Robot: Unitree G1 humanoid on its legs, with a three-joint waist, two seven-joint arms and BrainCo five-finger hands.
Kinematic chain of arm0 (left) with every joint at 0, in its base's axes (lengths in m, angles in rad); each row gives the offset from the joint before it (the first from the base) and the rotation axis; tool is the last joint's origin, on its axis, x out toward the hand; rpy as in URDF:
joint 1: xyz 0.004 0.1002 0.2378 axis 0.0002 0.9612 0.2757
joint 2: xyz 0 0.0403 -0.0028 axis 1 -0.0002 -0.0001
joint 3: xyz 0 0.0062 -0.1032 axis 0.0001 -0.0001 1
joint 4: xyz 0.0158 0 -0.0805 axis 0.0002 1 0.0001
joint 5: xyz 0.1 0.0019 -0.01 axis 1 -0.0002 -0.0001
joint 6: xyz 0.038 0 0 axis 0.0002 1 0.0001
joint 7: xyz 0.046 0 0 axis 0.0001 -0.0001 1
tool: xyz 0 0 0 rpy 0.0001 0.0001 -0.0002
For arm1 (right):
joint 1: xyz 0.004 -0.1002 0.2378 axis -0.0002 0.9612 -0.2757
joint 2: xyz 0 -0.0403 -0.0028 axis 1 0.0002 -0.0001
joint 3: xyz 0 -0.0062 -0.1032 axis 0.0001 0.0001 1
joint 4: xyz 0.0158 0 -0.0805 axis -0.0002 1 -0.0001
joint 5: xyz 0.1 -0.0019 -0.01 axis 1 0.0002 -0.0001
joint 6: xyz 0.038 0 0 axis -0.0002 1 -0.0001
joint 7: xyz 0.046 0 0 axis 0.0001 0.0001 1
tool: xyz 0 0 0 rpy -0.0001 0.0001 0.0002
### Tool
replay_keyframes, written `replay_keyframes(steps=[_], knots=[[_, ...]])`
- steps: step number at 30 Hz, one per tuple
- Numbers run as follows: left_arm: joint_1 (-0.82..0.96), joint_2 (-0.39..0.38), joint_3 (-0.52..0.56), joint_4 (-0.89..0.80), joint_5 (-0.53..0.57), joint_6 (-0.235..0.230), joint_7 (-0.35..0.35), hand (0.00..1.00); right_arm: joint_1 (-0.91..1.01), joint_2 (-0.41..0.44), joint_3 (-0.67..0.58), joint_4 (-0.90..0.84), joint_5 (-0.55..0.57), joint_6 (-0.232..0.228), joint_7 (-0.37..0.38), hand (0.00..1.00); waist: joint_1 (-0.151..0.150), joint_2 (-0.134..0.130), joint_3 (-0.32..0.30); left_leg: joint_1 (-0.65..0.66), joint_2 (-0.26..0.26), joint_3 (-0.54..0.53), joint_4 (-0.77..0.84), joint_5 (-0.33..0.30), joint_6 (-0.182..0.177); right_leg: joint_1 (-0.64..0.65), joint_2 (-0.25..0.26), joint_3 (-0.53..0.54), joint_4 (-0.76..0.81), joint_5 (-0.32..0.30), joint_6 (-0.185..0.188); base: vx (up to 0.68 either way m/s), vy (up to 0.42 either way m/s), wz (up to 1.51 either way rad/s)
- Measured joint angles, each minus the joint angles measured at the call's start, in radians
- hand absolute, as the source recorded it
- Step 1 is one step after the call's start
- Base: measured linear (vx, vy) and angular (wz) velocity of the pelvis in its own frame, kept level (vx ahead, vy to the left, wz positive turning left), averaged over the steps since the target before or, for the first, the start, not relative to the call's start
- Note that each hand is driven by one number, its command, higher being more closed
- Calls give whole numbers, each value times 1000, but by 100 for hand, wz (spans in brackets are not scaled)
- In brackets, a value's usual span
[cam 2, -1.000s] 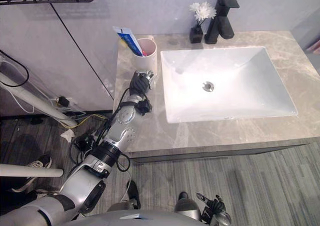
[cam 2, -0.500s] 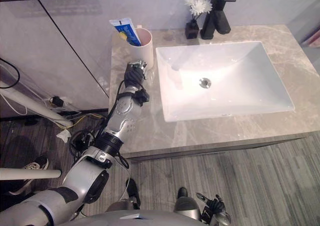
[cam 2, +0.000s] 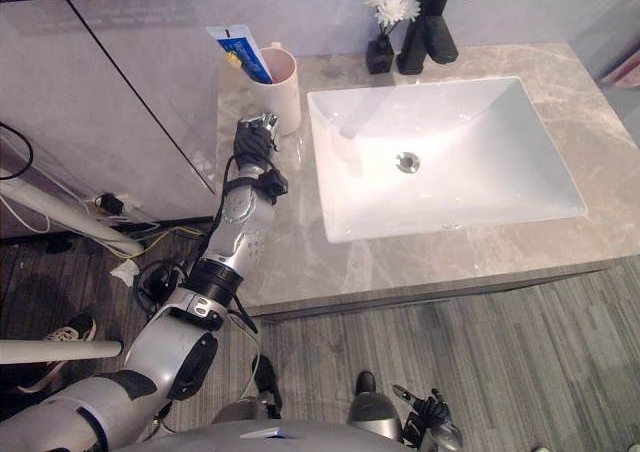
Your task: Organize washtable
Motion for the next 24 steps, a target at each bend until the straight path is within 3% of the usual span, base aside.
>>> replay_keyframes(steps=[11,18,24], knots=[[0,25,21,8,22,18,6,100,1,0,0,0,0,0,10,0,-1,-1,0,23,-1,-6,0,-1,0,41,6,-6,-23,2,-34,10,-4,1],[218,47,-30,-296,22,29,-47,100,8,0,1,0,3,1,14,0,11,1,0,30,-2,-55,0,-3,-2,73,13,-58,-19,-12,-56,29,-25,18],[424,110,-24,-526,21,21,-121,100,22,-11,2,-1,4,0,27,0,46,21,-12,38,-1,-94,5,-2,-2,95,18,-110,7,-13,-58,33,-10,23]])
